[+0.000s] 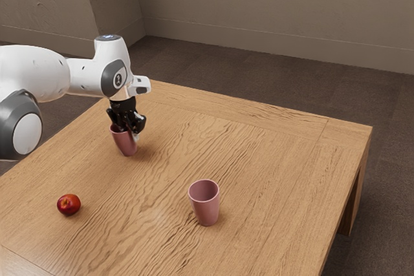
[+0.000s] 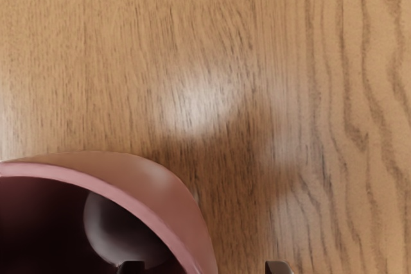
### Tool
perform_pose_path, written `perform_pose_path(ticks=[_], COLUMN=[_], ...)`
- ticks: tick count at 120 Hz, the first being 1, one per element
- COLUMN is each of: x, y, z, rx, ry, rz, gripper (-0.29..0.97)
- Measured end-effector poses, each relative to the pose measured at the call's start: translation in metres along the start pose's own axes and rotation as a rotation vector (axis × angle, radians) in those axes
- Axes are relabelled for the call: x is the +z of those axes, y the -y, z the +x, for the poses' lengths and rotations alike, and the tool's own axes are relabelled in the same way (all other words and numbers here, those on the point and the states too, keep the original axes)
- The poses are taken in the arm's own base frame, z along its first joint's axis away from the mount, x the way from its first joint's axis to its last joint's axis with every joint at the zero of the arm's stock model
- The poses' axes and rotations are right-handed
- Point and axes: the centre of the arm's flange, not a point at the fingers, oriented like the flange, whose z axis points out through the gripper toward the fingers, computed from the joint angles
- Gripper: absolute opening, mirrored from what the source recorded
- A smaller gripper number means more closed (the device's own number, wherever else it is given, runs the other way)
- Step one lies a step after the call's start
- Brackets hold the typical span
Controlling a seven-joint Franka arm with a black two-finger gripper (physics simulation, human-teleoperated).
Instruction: Place the left cup onto the right cup
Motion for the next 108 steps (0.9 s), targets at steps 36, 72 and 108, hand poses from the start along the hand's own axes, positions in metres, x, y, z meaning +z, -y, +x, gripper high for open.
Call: perform_pose_path(ticks=[36,72,108], x=[-0.002,-0.028,-0.108], y=[0.000,0.001,-0.059], z=[0.001,-0.009,-0.060], rx=[-0.001,-0.009,0.071], ry=[-0.014,-0.036,-0.088], rz=[0.003,0.003,-0.040], gripper=[-0.07,-0.09,-0.10])
